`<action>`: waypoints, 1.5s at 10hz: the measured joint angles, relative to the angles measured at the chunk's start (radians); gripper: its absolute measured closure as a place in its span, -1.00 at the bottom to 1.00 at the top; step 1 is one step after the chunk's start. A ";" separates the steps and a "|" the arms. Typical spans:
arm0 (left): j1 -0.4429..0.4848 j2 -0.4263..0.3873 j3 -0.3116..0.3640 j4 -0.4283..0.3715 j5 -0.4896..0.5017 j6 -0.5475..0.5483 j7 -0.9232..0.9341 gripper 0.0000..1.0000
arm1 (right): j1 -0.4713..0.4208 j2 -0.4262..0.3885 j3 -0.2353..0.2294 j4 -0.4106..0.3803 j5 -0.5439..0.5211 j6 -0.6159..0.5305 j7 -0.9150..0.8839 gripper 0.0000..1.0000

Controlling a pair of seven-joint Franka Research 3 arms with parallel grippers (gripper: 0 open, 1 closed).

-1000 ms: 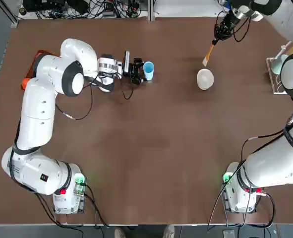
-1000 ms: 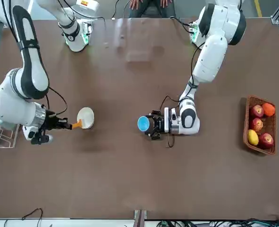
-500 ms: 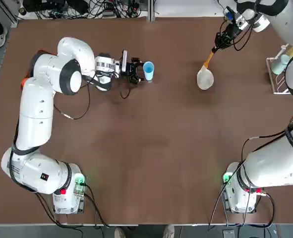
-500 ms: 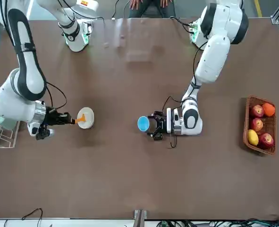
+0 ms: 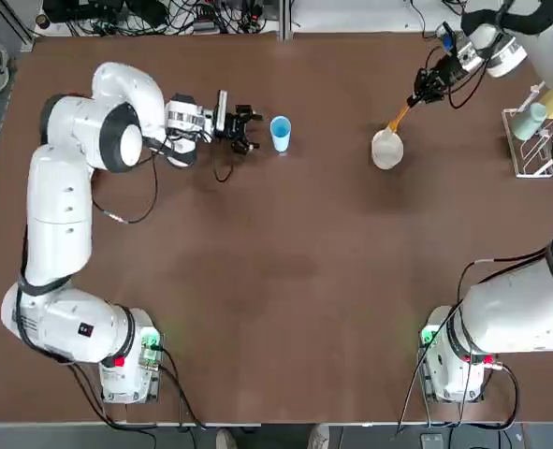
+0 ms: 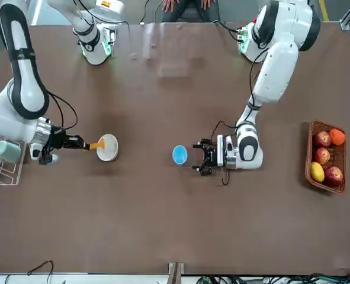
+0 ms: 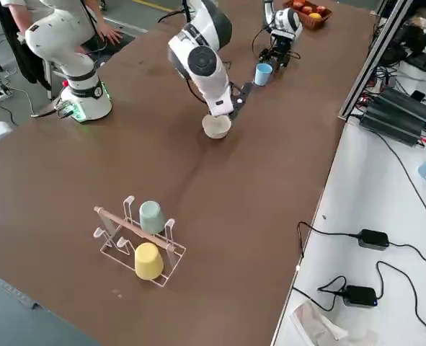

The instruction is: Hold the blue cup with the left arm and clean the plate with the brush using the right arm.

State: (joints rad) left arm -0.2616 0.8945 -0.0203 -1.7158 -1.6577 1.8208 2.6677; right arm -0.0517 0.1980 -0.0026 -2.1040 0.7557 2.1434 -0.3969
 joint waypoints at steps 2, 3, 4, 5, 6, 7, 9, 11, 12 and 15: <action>0.042 -0.074 0.037 -0.066 0.057 -0.053 0.000 -0.99 | 0.000 -0.022 0.006 -0.073 0.055 0.109 -0.003 0.90; 0.069 -0.104 0.046 -0.093 0.095 -0.083 0.000 -0.99 | 0.000 -0.026 0.007 -0.089 0.059 0.127 -0.012 0.90; 0.095 -0.119 0.049 -0.105 0.120 -0.113 0.000 -0.99 | -0.004 -0.028 0.005 -0.093 0.061 0.132 -0.038 0.90; 0.123 -0.126 0.050 -0.103 0.163 -0.137 0.000 -0.99 | -0.015 -0.028 0.004 -0.095 0.063 0.132 -0.072 0.90; 0.161 -0.137 0.050 -0.095 0.219 -0.153 0.000 -0.99 | -0.025 -0.028 0.002 -0.099 0.065 0.132 -0.099 0.90; 0.205 -0.157 0.051 -0.085 0.265 -0.163 -0.016 -0.99 | -0.031 -0.028 0.002 -0.105 0.066 0.132 -0.121 0.90; 0.276 -0.234 0.052 -0.080 0.393 -0.174 -0.151 -0.99 | -0.031 -0.028 0.006 -0.123 0.075 0.132 -0.159 0.90; 0.306 -0.333 0.055 -0.080 0.488 -0.173 -0.345 -0.99 | -0.019 -0.024 0.013 -0.135 0.088 0.132 -0.178 0.90; 0.309 -0.385 0.060 -0.082 0.544 -0.158 -0.454 -0.99 | -0.008 -0.022 0.015 -0.138 0.090 0.140 -0.178 0.90; 0.306 -0.522 0.062 -0.087 0.736 -0.049 -0.751 -0.99 | 0.027 0.005 0.019 -0.171 0.133 0.211 -0.217 0.90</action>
State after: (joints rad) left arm 0.0447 0.3729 0.0419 -1.8030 -0.9219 1.7722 1.9164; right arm -0.0248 0.2028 0.0159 -2.2754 0.8884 2.3546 -0.6135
